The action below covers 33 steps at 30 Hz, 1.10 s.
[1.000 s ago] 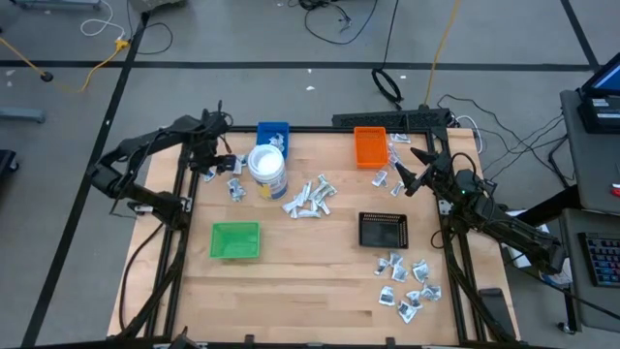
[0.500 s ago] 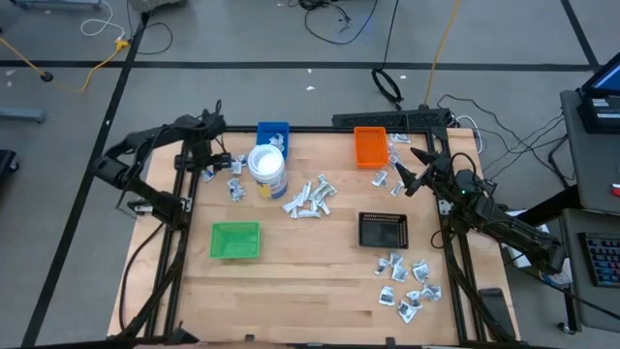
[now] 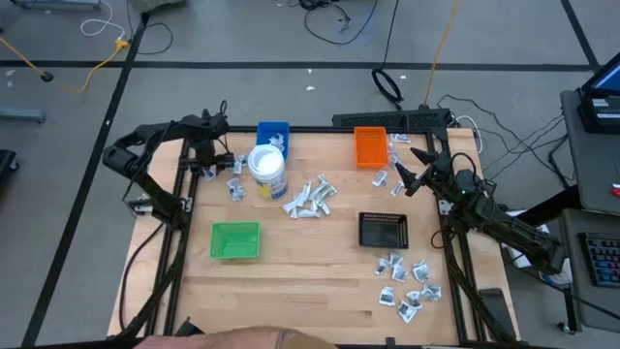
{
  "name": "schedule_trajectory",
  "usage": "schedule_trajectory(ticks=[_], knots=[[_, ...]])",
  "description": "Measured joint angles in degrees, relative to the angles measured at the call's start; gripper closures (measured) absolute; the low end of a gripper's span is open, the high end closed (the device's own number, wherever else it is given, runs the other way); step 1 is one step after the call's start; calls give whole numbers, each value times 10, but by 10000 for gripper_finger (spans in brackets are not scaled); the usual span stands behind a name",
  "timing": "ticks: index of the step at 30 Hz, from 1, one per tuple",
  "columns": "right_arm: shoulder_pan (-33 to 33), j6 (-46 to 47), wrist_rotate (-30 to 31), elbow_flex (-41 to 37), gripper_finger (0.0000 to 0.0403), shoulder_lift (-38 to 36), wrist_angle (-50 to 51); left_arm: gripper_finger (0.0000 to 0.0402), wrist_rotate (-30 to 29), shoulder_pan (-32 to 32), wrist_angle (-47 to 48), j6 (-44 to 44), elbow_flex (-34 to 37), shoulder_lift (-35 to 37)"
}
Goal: Pick & Place First Aid Supplies
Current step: Put the blue alcohol pad into the blue bin
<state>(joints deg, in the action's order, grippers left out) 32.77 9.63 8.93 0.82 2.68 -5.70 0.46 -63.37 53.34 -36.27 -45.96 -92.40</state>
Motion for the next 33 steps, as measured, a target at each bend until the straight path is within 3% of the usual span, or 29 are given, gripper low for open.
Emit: schedule_trajectory(ticks=[5, 14, 22, 33], knots=[[0, 0, 0, 0, 9, 0, 0, 221, 8, 1, -4, 17, 0, -1], [0, 0, 0, 0, 9, 0, 0, 387, 26, 5, -11, 34, 1, -1], [0, 0, 0, 0, 9, 0, 0, 397, 30, 4, 18, 27, -18, 13], [0, 0, 0, 0, 9, 0, 0, 399, 16, -10, 137, 15, -135, 39]])
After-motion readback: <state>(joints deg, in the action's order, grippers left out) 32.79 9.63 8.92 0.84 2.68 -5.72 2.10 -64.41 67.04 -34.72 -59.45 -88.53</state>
